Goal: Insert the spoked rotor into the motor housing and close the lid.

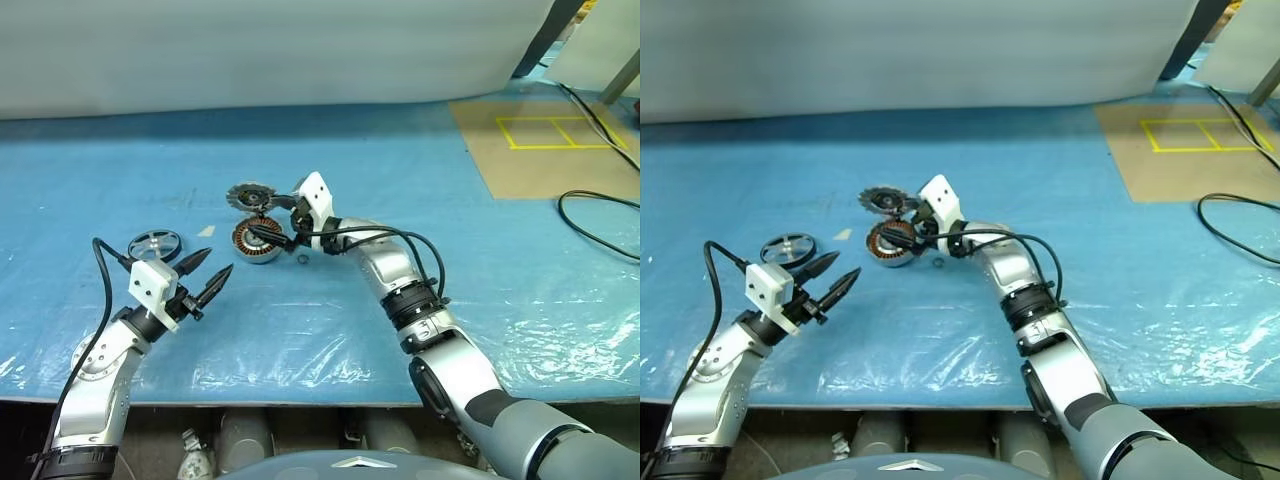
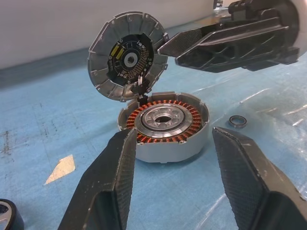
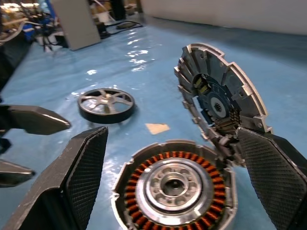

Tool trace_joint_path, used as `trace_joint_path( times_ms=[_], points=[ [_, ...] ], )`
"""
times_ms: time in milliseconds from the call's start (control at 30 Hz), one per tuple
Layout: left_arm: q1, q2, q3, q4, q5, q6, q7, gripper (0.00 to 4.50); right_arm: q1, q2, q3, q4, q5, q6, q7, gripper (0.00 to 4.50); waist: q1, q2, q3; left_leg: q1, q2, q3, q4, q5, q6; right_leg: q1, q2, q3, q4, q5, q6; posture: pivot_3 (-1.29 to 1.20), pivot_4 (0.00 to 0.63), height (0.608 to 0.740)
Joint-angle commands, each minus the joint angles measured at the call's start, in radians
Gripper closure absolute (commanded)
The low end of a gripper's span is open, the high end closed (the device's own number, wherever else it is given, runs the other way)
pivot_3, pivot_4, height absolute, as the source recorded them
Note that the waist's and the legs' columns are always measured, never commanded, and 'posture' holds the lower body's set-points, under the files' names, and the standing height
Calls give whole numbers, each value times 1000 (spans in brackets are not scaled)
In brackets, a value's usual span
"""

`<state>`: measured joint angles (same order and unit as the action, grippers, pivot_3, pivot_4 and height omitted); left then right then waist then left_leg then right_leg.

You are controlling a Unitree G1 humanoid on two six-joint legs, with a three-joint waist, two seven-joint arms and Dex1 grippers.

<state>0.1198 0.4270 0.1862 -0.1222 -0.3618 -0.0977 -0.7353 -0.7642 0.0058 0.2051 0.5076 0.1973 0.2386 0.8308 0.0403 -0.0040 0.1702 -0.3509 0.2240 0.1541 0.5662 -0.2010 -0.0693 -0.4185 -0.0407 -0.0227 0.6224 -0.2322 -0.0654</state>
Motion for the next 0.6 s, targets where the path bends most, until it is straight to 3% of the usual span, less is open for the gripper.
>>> trace_joint_path(
  times_ms=[33, 167, 367, 600],
  points=[
    [-5, 7, 1, -4, -1, -15, -5, 1893, 32, -34, 20, -130, 60, 56, 125, 0, 1, 0, 0, 0, 0, 0, 0, 0, 0, 0, 0, 0, 0, 0, 0, 0, 150, 740],
    [-5, 10, 5, 0, -7, -17, -11, 1893, 59, -141, 79, -155, -20, -3, 191, 0, 3, 0, 0, 0, 0, 0, 1, 0, 0, 0, 0, 0, 0, 0, 0, 0, 150, 740],
    [8, 9, 9, 6, -26, -23, -40, 1893, 85, -240, 116, -91, -131, -85, 159, 0, -1, 0, 0, 0, 0, 0, 3, 0, 0, 0, 0, 0, 1, 0, 0, 0, 150, 740],
    [8, 4, -4, -5, -35, -9, -63, 1893, 123, -245, 176, -57, -220, -114, 129, 0, -2, 0, 0, 0, 0, 0, 3, 0, 0, 0, 0, 0, 1, 0, 0, 0, 150, 740]
  ],
)
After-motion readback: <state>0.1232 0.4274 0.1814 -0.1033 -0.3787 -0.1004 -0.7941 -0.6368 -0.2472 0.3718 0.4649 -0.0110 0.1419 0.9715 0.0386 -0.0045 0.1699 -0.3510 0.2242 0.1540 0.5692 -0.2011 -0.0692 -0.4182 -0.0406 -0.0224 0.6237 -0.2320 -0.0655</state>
